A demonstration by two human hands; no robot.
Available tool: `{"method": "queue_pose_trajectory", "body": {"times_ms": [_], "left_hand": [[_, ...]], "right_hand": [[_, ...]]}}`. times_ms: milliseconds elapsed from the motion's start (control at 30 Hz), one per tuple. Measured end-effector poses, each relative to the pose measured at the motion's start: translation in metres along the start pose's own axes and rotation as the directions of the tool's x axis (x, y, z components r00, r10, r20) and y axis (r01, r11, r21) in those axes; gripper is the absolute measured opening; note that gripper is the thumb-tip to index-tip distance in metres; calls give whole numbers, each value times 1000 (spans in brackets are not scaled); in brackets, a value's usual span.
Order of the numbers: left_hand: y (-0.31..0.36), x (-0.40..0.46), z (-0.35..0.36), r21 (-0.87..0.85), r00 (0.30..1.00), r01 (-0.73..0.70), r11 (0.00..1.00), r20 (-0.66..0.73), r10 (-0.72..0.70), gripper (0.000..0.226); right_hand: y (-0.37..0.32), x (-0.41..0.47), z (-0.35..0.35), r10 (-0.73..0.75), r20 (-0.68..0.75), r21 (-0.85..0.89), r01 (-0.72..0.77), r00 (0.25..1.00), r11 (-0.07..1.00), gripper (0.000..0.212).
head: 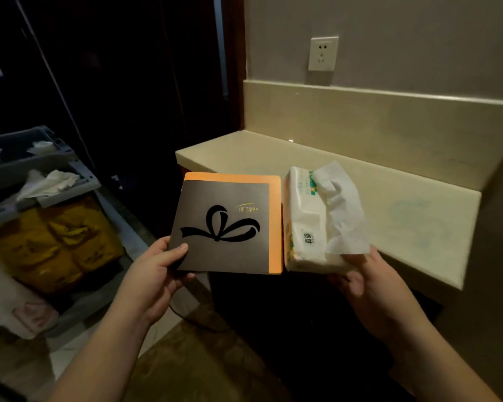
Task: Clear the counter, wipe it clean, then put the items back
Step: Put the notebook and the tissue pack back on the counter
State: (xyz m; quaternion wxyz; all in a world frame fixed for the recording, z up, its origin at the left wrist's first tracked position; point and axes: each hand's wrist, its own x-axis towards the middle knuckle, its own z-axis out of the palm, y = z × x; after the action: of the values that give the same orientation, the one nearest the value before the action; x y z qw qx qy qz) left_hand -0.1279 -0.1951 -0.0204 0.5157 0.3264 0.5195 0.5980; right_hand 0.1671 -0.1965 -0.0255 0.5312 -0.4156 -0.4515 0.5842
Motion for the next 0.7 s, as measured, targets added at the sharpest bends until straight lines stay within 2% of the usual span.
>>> {"method": "queue_pose_trajectory", "body": {"times_ms": [67, 100, 200, 267, 300, 333, 367, 500, 700], "left_hand": [[8, 22, 5, -6, 1000, -16, 1000, -15, 15, 20], [12, 32, 7, -12, 1000, -22, 1000, -18, 21, 19], [24, 63, 8, -23, 999, -30, 999, -23, 30, 20], [30, 85, 7, -18, 999, -31, 999, -23, 31, 20], [33, 96, 6, -16, 999, -30, 999, -25, 30, 20], [35, 107, 5, -14, 999, -30, 999, -25, 29, 19], [37, 119, 4, -10, 999, -30, 999, -23, 30, 19], [47, 171, 1, 14, 998, -54, 998, 14, 53, 18], [64, 272, 3, 106, 990, -108, 988, 106, 97, 20]], "right_hand": [[-6, 29, 3, -45, -31, -124, 41, 999, 991, 32], [-9, 41, 7, -45, -52, -88, 41, 998, 995, 34], [-20, 75, 14, 146, -26, 225, -136, 989, 965, 43], [-21, 94, 14, 170, 10, 333, -164, 985, 929, 39], [-19, 104, 17, 110, -26, 298, -97, 994, 950, 33], [-20, 111, 23, 69, -57, 179, -58, 996, 982, 27], [-23, 120, 29, 50, -69, 160, -39, 996, 986, 23], [-27, 156, 49, 92, -113, 174, -71, 989, 982, 17], [-18, 224, 67, 73, -257, 135, -39, 964, 990, 12]]}}
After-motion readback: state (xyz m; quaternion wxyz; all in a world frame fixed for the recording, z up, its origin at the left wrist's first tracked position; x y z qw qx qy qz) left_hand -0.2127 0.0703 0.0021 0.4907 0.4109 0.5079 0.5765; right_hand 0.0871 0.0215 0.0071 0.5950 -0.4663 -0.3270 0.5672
